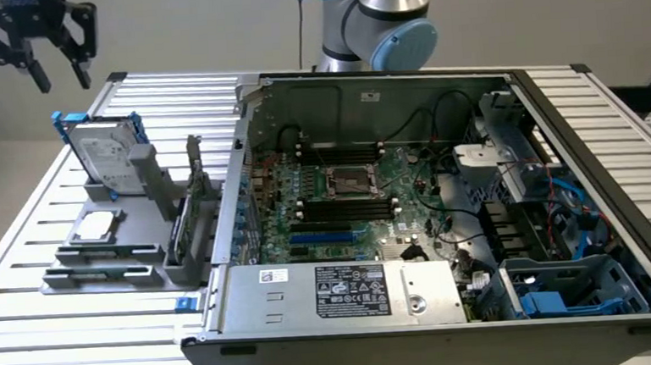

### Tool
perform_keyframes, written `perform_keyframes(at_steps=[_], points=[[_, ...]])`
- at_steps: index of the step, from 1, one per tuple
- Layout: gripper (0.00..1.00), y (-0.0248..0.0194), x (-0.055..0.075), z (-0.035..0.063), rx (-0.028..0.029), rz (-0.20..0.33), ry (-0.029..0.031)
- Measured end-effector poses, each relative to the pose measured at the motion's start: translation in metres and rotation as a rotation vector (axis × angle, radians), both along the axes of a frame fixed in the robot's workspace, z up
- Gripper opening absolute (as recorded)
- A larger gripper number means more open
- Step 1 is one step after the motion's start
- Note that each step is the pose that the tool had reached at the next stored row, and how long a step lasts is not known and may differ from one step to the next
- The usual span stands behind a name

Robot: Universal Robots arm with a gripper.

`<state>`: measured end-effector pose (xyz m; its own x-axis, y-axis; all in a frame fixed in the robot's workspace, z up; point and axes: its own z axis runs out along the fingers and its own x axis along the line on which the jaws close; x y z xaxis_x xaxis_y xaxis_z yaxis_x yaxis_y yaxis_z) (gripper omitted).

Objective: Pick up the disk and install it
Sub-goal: 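Pick up the disk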

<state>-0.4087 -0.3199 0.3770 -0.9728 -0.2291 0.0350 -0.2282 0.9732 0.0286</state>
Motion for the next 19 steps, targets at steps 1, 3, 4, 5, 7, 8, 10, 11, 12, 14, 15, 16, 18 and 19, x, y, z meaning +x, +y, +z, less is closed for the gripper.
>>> perform_keyframes(at_steps=[1, 3, 4, 5, 7, 8, 10, 11, 12, 14, 15, 16, 18, 19], points=[[0.53, 0.0, 0.0, 0.0013, 0.0001, 0.019, -0.0001], [0.53, 0.0, 0.0, 0.0026, 0.0, 0.056, -0.0001], [0.53, 0.0, 0.0, 0.0025, 0.0002, 0.074, -0.0004], [0.53, 0.0, 0.0, 0.0026, 0.0001, 0.092, -0.0003], [0.53, 0.0, 0.0, 0.0027, 0.0, 0.128, 0.0], [0.53, 0.0, 0.0, 0.0027, 0.0, 0.146, -0.0001], [0.53, 0.0, 0.0, 0.0027, 0.0, 0.182, 0.0], [0.53, 0.0, 0.0, 0.0027, 0.0, 0.2, -0.0001], [0.53, 0.0, 0.0, 0.0025, 0.0001, 0.22, -0.0001], [0.53, 0.0, 0.0, 0.002, 0.0, 0.256, -0.0001], [0.53, 0.0, 0.0, 0.0017, 0.0, 0.274, 0.0001], [0.53, 0.0, 0.0, 0.0013, 0.0, 0.292, 0.0001], [0.53, 0.0, 0.0, 0.0001, 0.0, 0.328, -0.0001], [0.53, 0.0, 0.0, -0.0004, 0.0, 0.347, 0.0]])
